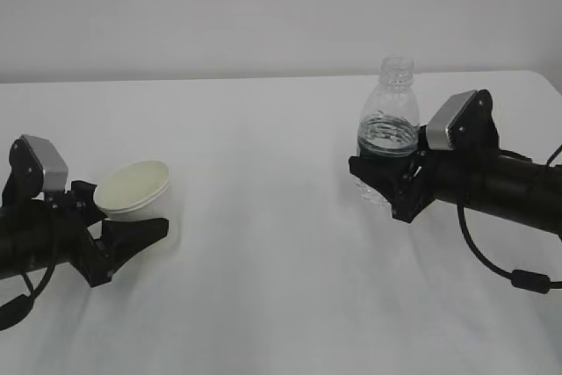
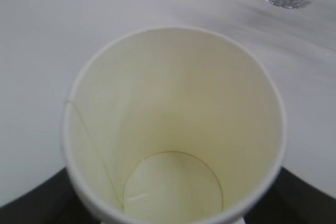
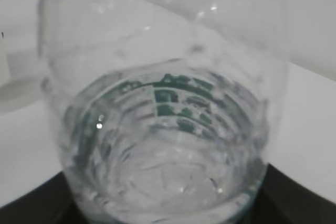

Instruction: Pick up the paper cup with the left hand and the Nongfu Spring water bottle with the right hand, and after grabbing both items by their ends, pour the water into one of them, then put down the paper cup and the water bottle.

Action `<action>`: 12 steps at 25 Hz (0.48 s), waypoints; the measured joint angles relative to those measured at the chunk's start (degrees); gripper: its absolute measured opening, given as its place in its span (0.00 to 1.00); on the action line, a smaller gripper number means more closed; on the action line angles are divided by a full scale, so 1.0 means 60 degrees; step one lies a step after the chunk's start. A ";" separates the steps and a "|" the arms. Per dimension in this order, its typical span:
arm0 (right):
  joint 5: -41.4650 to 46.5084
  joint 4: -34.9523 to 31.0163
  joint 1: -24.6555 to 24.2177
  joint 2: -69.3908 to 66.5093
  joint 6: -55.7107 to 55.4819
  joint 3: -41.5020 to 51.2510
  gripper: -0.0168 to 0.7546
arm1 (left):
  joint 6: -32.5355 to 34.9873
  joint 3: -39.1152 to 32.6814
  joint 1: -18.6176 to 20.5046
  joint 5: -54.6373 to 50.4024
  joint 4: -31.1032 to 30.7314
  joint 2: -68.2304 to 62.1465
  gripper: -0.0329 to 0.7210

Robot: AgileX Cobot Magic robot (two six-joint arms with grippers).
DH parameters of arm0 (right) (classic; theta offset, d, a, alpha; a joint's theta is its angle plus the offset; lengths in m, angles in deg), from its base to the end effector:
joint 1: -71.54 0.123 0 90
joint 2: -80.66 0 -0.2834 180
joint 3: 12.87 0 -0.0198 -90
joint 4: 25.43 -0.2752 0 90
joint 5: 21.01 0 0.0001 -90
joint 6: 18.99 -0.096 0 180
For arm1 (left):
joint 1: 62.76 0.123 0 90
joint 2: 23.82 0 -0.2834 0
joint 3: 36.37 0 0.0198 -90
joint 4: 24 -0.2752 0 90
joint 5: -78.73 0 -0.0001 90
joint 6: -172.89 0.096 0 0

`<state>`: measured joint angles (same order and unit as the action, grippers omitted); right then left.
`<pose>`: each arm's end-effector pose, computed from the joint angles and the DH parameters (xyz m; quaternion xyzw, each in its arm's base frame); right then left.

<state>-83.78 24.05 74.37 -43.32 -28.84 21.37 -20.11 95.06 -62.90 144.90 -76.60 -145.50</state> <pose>0.3431 0.0819 0.0895 -0.3501 0.6948 0.2131 0.5910 0.2739 -0.0704 0.0670 0.3088 0.7461 -0.2712 0.5239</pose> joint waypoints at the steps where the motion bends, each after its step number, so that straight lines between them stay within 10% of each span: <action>1: 0.0000 0.0090 0.0000 0.0000 0.0000 0.0000 0.63 | -0.0071 0.0000 0.0000 -0.0018 -0.0123 0.0061 0.71; 12: 0.0000 0.0451 0.0000 0.0012 0.0000 0.0000 0.63 | -0.0605 0.0000 -0.0649 -0.0018 -0.0597 0.0630 0.71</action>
<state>-83.78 26.75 74.37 -43.25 -28.84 21.37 -23.74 95.06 -66.79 144.79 -80.18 -141.72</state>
